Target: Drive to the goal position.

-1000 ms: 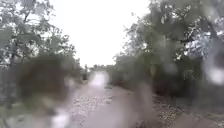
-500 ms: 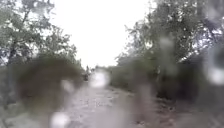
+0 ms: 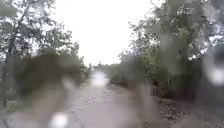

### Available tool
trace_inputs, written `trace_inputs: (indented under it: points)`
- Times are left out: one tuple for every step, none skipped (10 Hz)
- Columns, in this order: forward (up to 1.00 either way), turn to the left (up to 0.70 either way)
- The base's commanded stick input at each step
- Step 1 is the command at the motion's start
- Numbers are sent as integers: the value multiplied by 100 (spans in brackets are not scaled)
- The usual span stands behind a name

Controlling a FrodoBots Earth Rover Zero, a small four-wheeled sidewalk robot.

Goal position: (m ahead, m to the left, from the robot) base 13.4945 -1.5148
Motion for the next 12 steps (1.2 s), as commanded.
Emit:
trace_inputs:
  points:
    - [45,9]
    - [45,0]
    - [45,0]
    - [45,0]
    - [45,17]
    - [45,27]
    - [45,27]
    - [45,8]
    - [45,0]
    - [45,0]
    - [45,0]
    - [45,0]
